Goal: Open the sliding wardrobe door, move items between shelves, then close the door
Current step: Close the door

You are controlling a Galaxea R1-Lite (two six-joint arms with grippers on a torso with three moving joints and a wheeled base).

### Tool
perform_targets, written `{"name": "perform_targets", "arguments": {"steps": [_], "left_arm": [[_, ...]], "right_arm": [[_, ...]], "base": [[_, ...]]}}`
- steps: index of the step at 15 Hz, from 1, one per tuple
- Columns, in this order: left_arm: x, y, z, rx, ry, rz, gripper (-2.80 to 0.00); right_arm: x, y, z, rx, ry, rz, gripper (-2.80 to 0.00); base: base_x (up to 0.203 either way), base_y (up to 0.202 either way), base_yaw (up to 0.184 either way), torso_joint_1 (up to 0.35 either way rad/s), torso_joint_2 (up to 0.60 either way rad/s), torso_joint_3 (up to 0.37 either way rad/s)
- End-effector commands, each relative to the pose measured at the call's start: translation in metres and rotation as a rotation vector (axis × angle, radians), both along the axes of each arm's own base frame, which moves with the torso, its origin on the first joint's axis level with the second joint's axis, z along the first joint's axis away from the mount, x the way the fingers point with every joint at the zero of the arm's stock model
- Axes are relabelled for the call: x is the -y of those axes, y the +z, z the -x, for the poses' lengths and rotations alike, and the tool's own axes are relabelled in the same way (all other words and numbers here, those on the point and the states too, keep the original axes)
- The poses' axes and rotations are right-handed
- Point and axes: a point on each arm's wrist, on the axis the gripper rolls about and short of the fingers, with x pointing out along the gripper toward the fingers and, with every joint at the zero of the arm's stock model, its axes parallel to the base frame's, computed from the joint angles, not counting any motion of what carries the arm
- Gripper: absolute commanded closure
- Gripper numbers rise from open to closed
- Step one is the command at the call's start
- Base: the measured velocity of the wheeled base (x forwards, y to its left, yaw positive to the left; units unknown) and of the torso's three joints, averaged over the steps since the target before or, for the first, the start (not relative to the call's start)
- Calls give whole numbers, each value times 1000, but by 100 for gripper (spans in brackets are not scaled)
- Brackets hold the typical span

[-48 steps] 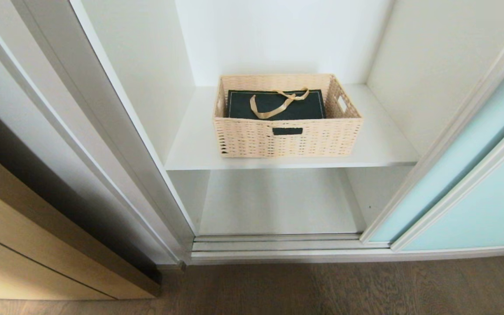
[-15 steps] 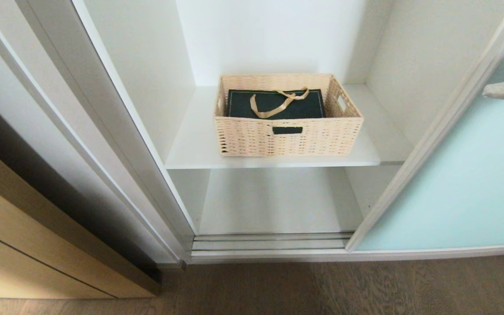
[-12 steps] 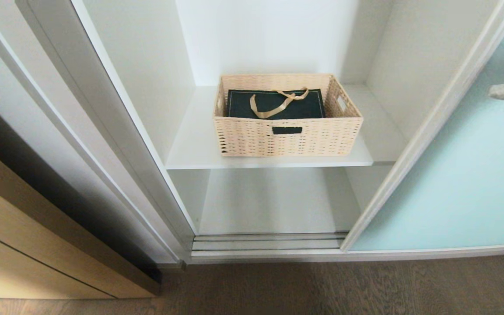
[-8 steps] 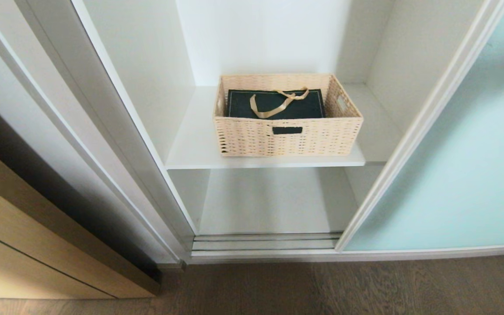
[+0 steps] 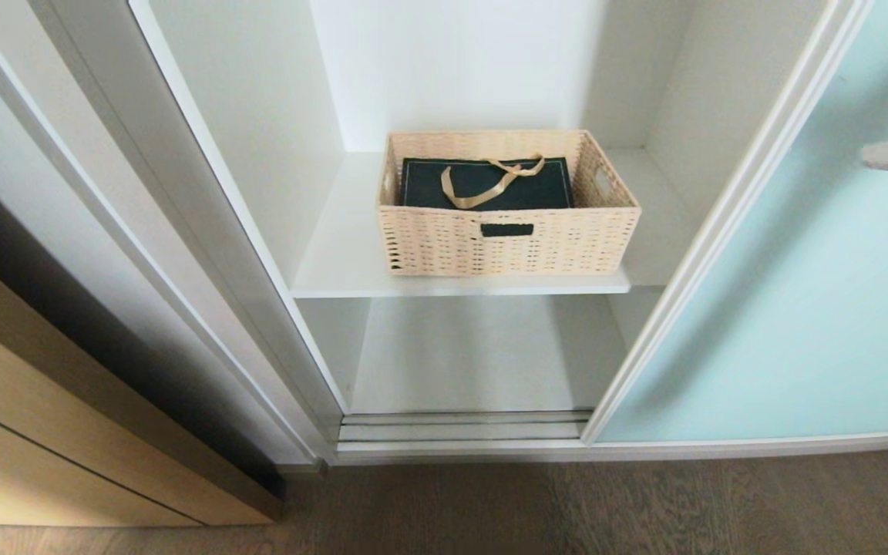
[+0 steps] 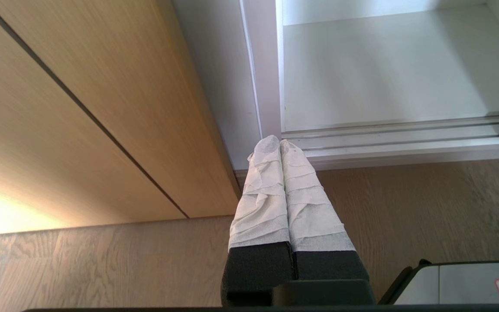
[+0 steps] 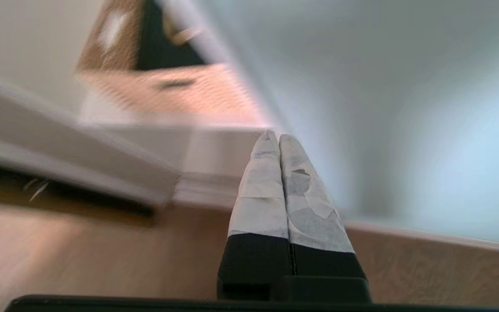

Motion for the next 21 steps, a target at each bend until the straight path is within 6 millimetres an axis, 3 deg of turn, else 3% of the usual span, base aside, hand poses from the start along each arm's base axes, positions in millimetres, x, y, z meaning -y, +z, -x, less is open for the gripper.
{"name": "perform_targets", "arguments": {"steps": [1, 7, 15, 21], "left_arm": [[0, 0, 0, -2, -1, 0, 0], [0, 0, 0, -2, 1, -1, 0], [0, 0, 0, -3, 0, -2, 0], [0, 0, 0, -3, 0, 0, 0]], "right_arm": [[-6, -6, -16, -13, -9, -8, 0], [-20, -13, -35, -35, 40, -28, 0], [-19, -17, -63, -14, -13, -22, 0], [-41, -21, -70, -17, 50, -17, 0]], "base": [[0, 0, 0, 0, 0, 0], [0, 0, 0, 0, 0, 0], [0, 0, 0, 0, 0, 0], [0, 0, 0, 0, 0, 0]]}}
